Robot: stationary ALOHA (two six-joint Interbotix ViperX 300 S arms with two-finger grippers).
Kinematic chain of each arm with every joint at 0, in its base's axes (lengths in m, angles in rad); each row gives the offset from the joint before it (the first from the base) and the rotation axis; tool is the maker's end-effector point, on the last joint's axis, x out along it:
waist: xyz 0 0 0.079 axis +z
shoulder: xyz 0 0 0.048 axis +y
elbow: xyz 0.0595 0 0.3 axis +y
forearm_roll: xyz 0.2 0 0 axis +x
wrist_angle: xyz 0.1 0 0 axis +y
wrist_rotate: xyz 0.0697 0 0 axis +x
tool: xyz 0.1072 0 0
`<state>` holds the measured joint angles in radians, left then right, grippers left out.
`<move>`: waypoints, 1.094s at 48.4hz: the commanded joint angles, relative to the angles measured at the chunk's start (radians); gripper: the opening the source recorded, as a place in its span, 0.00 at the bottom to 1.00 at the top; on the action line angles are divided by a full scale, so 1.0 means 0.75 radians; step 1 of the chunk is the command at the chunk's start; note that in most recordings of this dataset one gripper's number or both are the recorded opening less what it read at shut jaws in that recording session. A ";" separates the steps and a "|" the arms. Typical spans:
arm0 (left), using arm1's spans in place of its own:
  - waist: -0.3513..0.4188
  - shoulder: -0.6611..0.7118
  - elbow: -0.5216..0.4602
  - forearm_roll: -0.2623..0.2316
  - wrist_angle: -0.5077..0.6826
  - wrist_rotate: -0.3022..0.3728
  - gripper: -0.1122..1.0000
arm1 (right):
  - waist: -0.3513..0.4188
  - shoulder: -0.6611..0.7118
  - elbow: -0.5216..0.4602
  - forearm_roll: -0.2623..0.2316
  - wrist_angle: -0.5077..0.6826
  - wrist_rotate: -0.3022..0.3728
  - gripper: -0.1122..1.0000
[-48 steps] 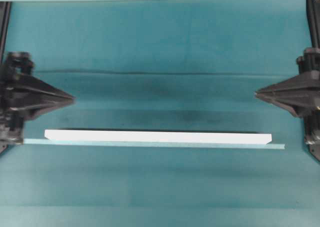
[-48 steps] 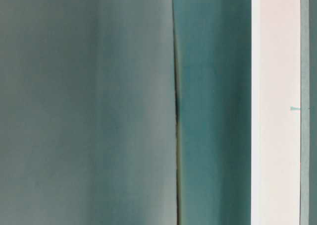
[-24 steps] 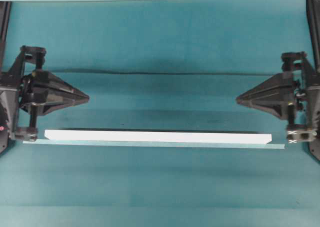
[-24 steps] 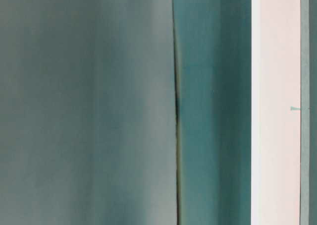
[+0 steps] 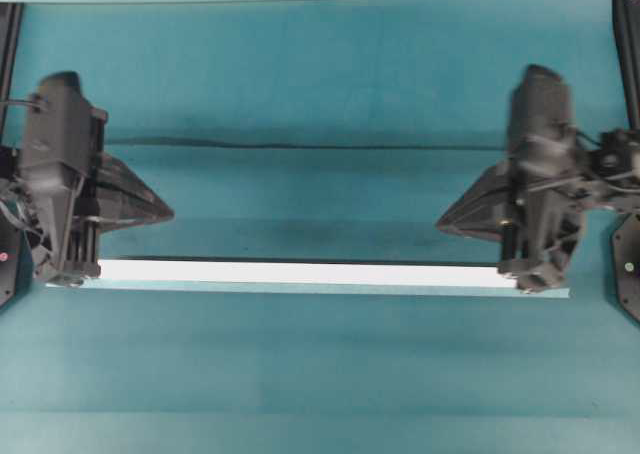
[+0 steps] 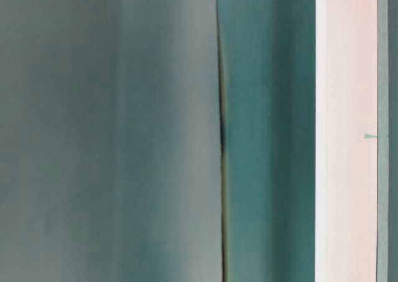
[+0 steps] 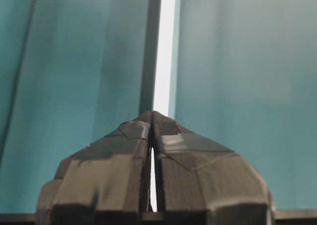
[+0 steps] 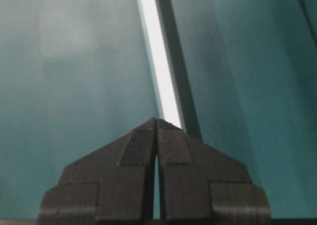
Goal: Lift a wooden board with both hands.
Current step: 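Lower both grippers over the two ends of the white board, then close both grippers on the white board near each end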
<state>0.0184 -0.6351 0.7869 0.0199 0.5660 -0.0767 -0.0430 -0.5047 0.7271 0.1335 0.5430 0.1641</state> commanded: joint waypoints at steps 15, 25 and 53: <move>-0.004 0.025 -0.047 0.004 0.100 -0.008 0.12 | -0.002 0.145 -0.131 -0.067 0.272 -0.012 0.14; -0.002 0.033 -0.047 0.004 0.100 0.000 0.51 | -0.008 0.153 -0.131 -0.094 0.299 -0.053 0.44; -0.004 0.337 -0.025 0.004 0.100 0.033 0.97 | 0.035 0.352 -0.147 -0.153 0.460 -0.067 0.95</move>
<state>0.0169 -0.4080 0.7777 0.0199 0.6473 -0.0583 -0.0276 -0.2623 0.6259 0.0199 0.9004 0.1212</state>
